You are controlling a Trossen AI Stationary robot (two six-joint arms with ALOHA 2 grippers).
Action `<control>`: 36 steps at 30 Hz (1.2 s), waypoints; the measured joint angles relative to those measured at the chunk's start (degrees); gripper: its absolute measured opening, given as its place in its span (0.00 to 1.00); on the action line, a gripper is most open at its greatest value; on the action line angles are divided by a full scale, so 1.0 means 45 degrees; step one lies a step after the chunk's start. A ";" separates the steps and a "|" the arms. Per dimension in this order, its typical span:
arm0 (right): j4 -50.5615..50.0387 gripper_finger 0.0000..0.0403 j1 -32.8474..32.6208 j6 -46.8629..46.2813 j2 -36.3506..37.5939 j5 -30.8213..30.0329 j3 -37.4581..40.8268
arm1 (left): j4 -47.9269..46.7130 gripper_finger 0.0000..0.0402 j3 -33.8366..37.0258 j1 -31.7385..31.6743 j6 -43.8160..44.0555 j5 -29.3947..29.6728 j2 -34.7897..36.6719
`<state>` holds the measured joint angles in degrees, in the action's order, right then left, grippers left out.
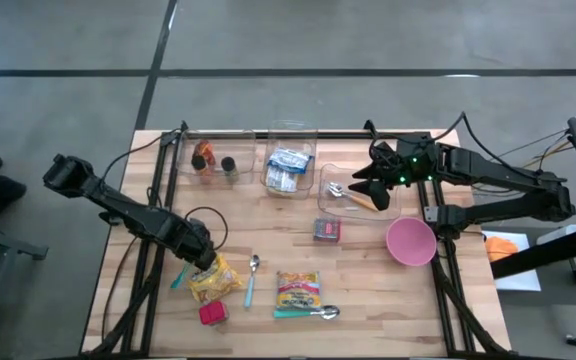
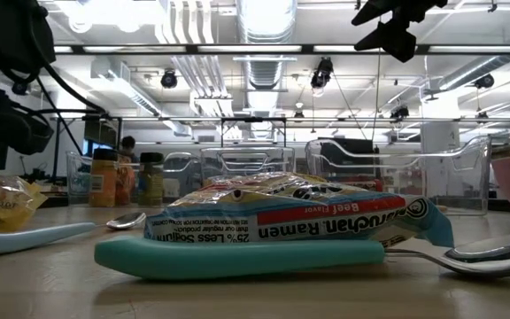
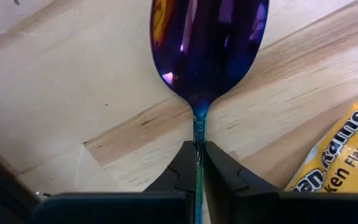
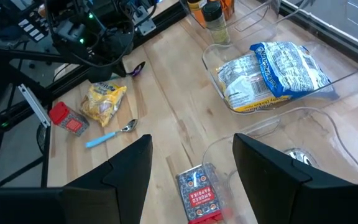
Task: Pick & Place Food Item
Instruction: Put the purple spoon into the right transparent bin
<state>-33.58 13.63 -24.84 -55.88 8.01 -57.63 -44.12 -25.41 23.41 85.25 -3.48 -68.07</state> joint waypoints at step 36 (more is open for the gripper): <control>0.0876 0.55 0.0005 -0.1441 -0.0005 -0.0141 0.0000 | -0.1738 0.02 -0.3644 -0.2733 -0.3750 0.2482 0.0300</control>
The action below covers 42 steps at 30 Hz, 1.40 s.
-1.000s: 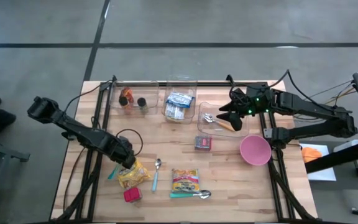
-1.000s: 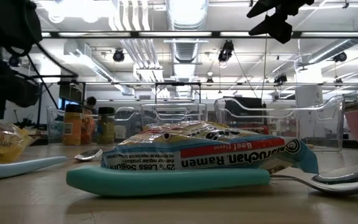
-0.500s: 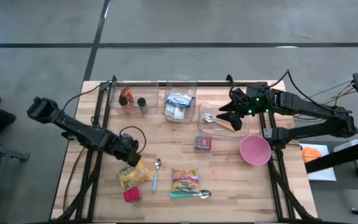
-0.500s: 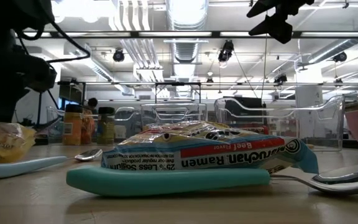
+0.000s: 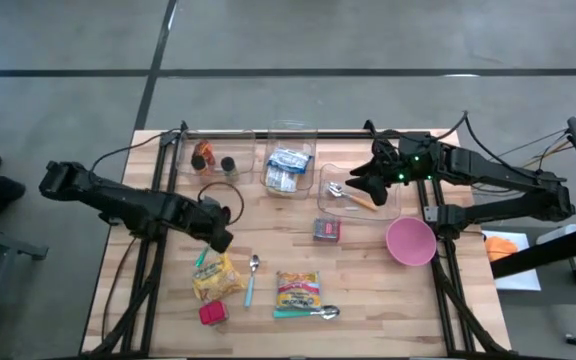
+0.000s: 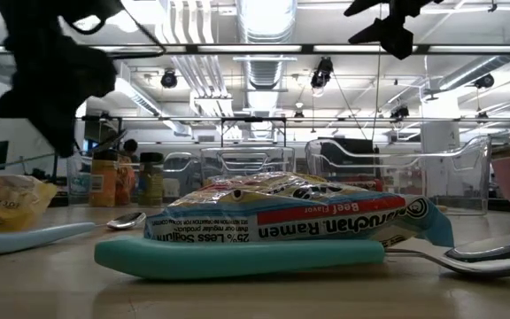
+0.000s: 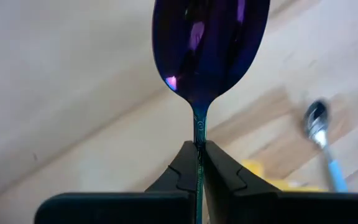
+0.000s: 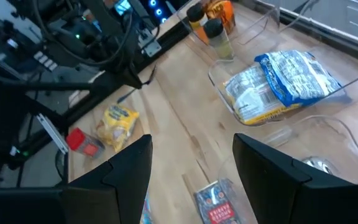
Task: Pick & Place Food Item
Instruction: Put the purple spoon into the right transparent bin
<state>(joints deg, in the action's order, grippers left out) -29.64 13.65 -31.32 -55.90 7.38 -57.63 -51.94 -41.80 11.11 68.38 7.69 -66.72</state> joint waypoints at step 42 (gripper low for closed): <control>0.1471 0.54 -0.2210 -0.1648 -0.6686 -0.3297 -0.3775 | 1.0593 0.02 -0.4203 -0.4525 -0.5819 0.0415 -0.2931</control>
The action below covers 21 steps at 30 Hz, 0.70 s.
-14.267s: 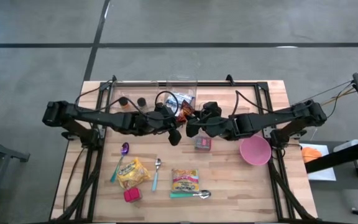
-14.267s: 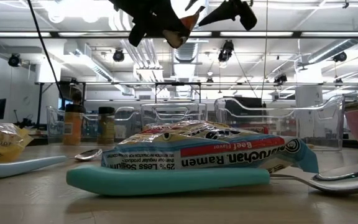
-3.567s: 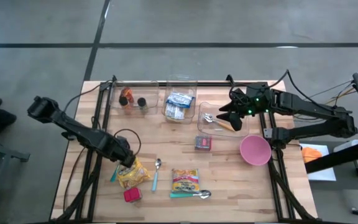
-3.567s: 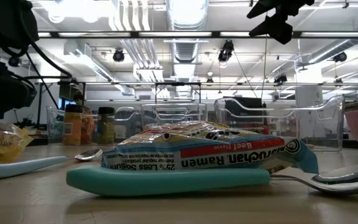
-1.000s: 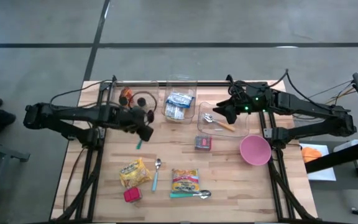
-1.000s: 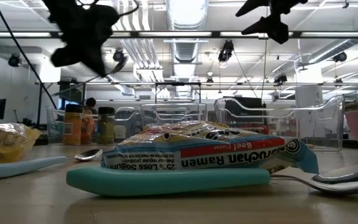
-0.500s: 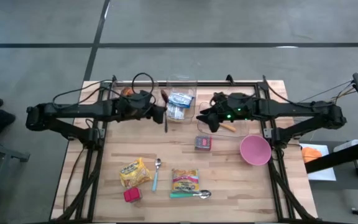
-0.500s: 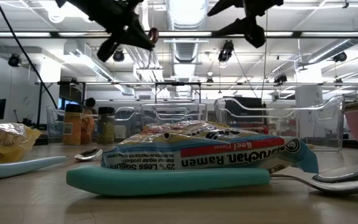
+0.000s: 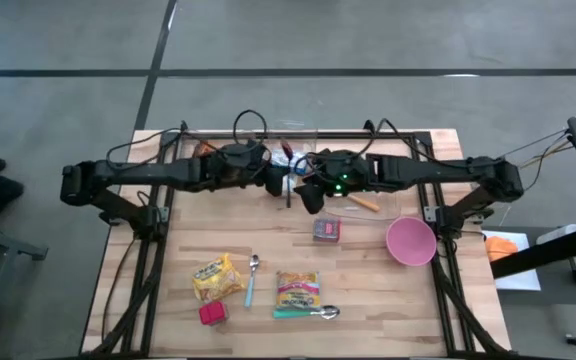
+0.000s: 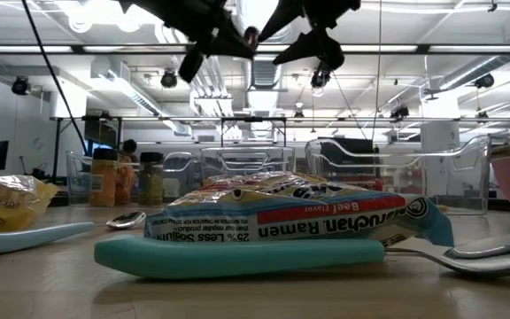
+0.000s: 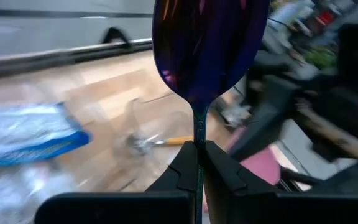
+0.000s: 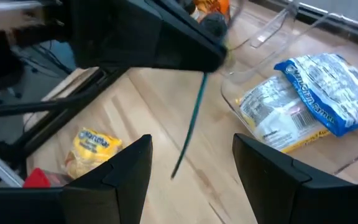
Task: Pick & Place Food Item
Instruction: Put the purple spoon into the right transparent bin
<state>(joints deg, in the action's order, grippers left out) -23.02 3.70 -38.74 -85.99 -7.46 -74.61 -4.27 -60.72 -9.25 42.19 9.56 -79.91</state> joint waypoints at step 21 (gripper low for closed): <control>0.0310 0.54 0.0057 0.1271 -0.0197 -0.0019 -0.0504 | 0.0569 0.02 -0.0853 -0.0156 -0.1048 -0.2443 -0.0134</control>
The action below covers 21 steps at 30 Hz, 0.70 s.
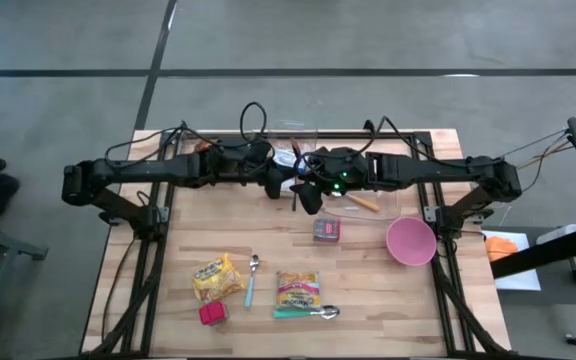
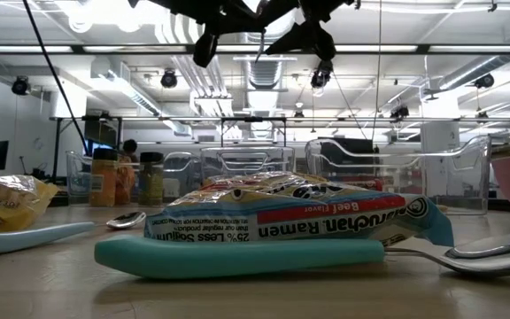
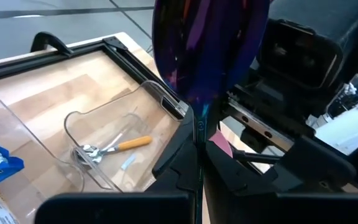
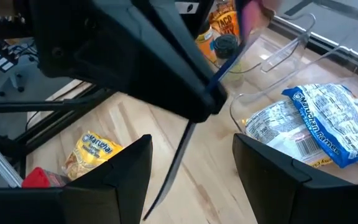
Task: Pick & Place Food Item
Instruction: Put the purple spoon into the right transparent bin
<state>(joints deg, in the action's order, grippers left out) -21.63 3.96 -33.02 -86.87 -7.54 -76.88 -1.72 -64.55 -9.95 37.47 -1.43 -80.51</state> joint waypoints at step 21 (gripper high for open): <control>0.0176 0.03 0.0107 0.0556 -0.0155 0.0301 0.0015 | 0.0136 0.00 0.0010 -0.0074 0.0089 -0.0357 0.0000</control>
<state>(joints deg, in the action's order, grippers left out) -20.84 4.44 -30.52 -87.57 -6.19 -76.82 -1.10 -64.51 -10.28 37.88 -3.04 -80.51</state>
